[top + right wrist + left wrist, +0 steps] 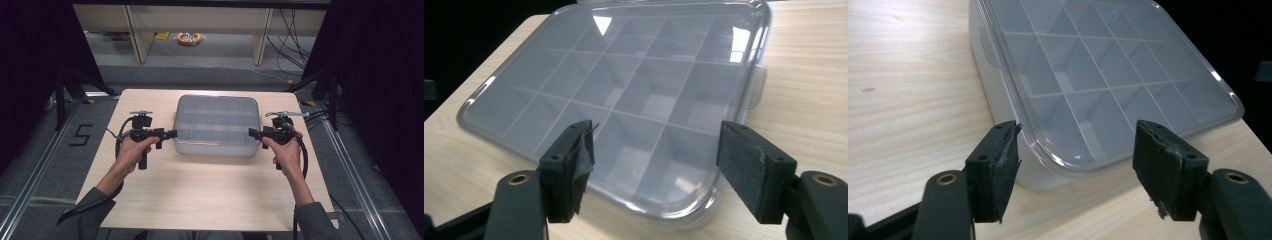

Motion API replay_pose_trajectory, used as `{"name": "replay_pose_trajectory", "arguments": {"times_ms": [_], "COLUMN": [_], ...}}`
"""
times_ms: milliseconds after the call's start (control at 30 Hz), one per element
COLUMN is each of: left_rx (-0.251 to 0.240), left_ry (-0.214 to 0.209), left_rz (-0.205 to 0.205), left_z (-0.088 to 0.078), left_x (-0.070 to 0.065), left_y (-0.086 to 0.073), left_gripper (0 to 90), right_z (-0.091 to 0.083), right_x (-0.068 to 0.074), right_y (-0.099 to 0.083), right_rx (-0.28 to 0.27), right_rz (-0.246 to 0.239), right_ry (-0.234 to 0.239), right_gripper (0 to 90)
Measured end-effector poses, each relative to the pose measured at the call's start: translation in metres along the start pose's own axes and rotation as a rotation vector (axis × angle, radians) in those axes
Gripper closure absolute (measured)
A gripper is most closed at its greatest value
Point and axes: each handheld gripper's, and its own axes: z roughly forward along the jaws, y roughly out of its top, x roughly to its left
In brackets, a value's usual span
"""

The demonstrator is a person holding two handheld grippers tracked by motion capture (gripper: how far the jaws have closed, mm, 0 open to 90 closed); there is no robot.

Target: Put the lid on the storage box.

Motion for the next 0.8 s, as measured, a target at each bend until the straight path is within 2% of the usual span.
{"name": "replay_pose_trajectory", "arguments": {"times_ms": [67, 167, 233, 267, 300, 333, 367, 400, 467, 500, 533, 567, 600, 700, 733, 767, 800], "left_rx": [-0.002, -0.002, -0.008, 0.000, -0.006, -0.005, -0.001, -0.001, -0.004, -0.006, 0.003, -0.008, -0.007, -0.007, -0.004, 0.011, 0.007], "left_ry": [-0.003, -0.006, -0.005, -0.008, -0.009, -0.018, -0.021, -0.026, -0.026, -0.024, -0.018, -0.020, -0.025, -0.024, -0.017, -0.009, -0.008], "left_rz": [0.006, 0.025, 0.039, 0.046, 0.037, 0.038, 0.048, 0.051, 0.056, 0.071, 0.092, 0.090, 0.095, 0.123, 0.130, 0.152, 0.160], "left_z": [-0.002, -0.004, -0.005, -0.006, -0.006, -0.007, -0.008, -0.008, -0.010, -0.011, -0.012, -0.011, -0.012, -0.014, -0.013, -0.014, -0.014], "left_x": [-0.002, -0.004, -0.006, -0.007, -0.008, -0.009, -0.010, -0.011, -0.014, -0.016, -0.017, -0.020, -0.021, -0.026, -0.027, -0.029, -0.031], "left_y": [-0.004, -0.008, -0.010, -0.012, -0.014, -0.015, -0.017, -0.019, -0.024, -0.027, -0.030, -0.034, -0.037, -0.047, -0.049, -0.052, -0.056], "left_gripper": [33.7, 33.0, 32.3, 32.1, 31.6, 31.1, 30.7, 30.2, 30.0, 29.9, 29.9, 29.9, 29.8, 29.3, 29.2, 29.0, 28.8], "right_z": [0.000, -0.002, -0.003, -0.003, -0.003, -0.004, -0.004, -0.005, -0.006, -0.007, -0.007, -0.008, -0.008, -0.010, -0.009, -0.009, -0.010], "right_x": [0.003, 0.008, 0.013, 0.012, 0.015, 0.014, 0.017, 0.016, 0.020, 0.023, 0.024, 0.023, 0.026, 0.031, 0.029, 0.031, 0.032], "right_y": [-0.003, -0.006, -0.009, -0.009, -0.011, -0.012, -0.013, -0.014, -0.018, -0.020, -0.022, -0.024, -0.027, -0.034, -0.035, -0.037, -0.038], "right_rx": [-0.004, -0.003, -0.001, -0.009, -0.016, -0.011, -0.015, -0.011, -0.016, -0.018, -0.023, -0.027, -0.028, -0.026, -0.037, -0.020, -0.018], "right_rz": [-0.033, -0.039, -0.020, -0.052, -0.043, -0.061, -0.053, -0.070, -0.059, -0.041, -0.052, -0.077, -0.057, -0.044, -0.090, -0.083, -0.097], "right_ry": [0.004, 0.018, 0.016, 0.020, 0.018, 0.019, 0.027, 0.025, 0.028, 0.041, 0.032, 0.047, 0.042, 0.054, 0.064, 0.056, 0.072], "right_gripper": [31.8, 31.5, 31.4, 31.3, 31.1, 30.8, 30.5, 30.2, 30.3, 30.2, 30.2, 30.0, 29.9, 29.9, 29.9, 29.9, 29.4]}}
